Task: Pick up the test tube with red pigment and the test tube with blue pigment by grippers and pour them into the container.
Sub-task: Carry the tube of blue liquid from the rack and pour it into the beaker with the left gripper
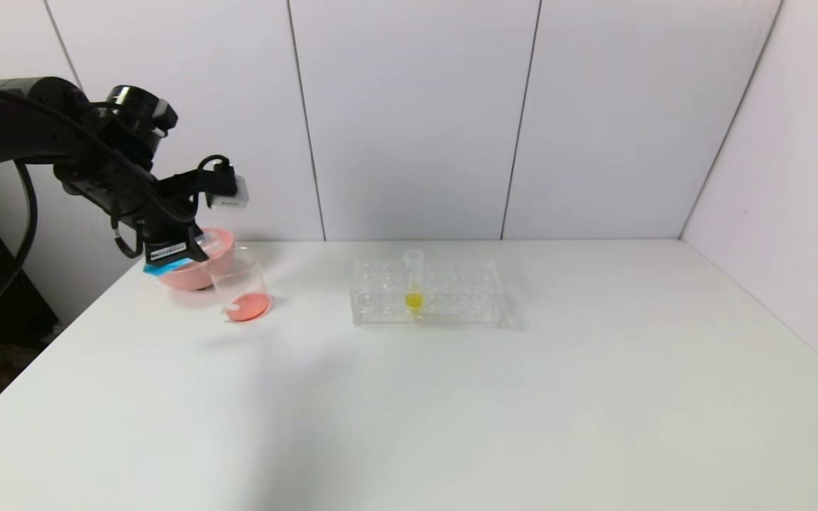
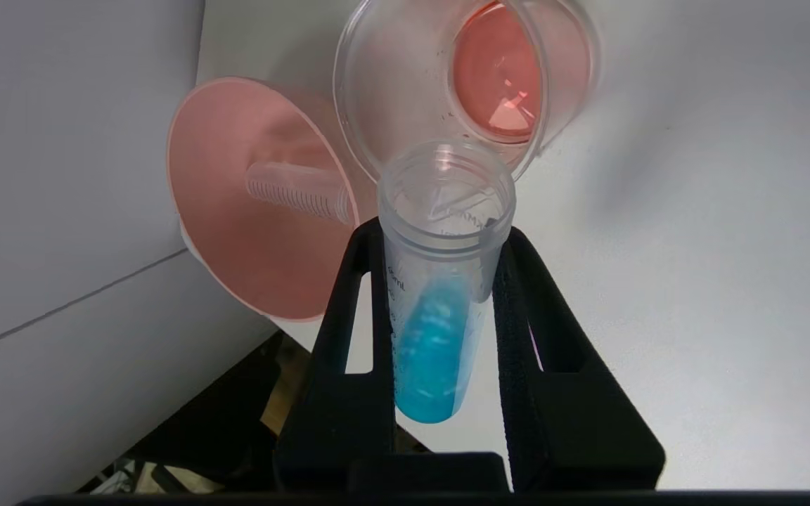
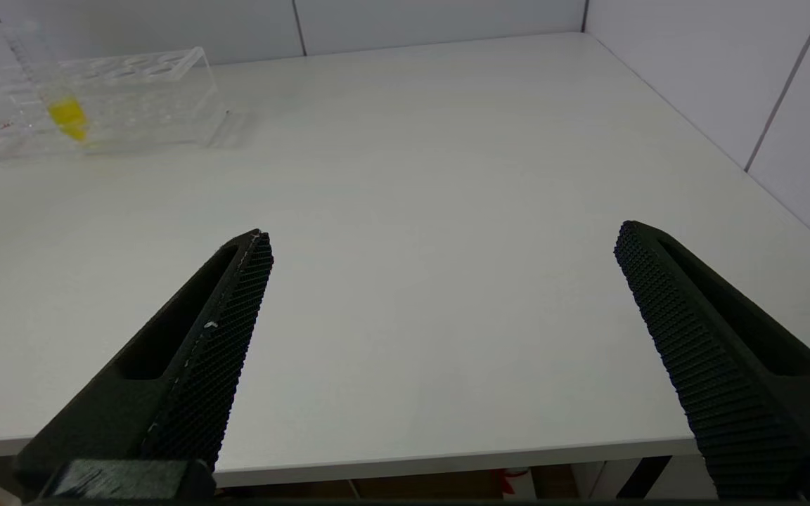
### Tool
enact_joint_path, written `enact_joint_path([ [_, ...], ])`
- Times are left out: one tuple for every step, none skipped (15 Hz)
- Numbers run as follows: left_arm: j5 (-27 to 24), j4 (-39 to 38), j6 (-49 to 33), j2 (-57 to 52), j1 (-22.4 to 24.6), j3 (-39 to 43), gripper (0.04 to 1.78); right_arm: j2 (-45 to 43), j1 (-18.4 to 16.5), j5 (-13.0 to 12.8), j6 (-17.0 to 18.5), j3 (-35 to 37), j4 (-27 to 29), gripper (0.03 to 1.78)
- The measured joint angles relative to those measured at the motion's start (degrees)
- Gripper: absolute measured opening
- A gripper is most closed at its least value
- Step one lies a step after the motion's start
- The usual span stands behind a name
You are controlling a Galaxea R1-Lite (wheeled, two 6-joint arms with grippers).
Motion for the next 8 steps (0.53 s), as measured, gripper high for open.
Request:
enact_joint_path([
  [2.3,0.0,0.8,0.0,-0.5,0.0,0.43,0.0,0.0,0.0,0.0,0.0,0.0,1.77],
  [4.2,0.0,1.4,0.0,-1.0,0.0,0.43,0.0,0.0,0.0,0.0,0.0,0.0,1.77],
  [5.3,0.0,1.8,0.0,-1.4,0.0,0.43,0.0,0.0,0.0,0.0,0.0,0.0,1.77],
  [6.3,0.0,2.4,0.1,-1.8,0.0,0.43,0.0,0.0,0.0,0.0,0.0,0.0,1.77],
  [7.8,0.0,2.9,0.1,-2.2,0.0,0.43,0.0,0.0,0.0,0.0,0.0,0.0,1.77],
  [9.1,0.0,3.2,0.3,-2.3,0.0,0.43,0.0,0.0,0.0,0.0,0.0,0.0,1.77],
  [9.7,0.0,3.4,0.4,-2.4,0.0,0.43,0.0,0.0,0.0,0.0,0.0,0.0,1.77],
  [9.8,0.0,3.9,0.6,-2.5,0.0,0.43,0.0,0.0,0.0,0.0,0.0,0.0,1.77],
])
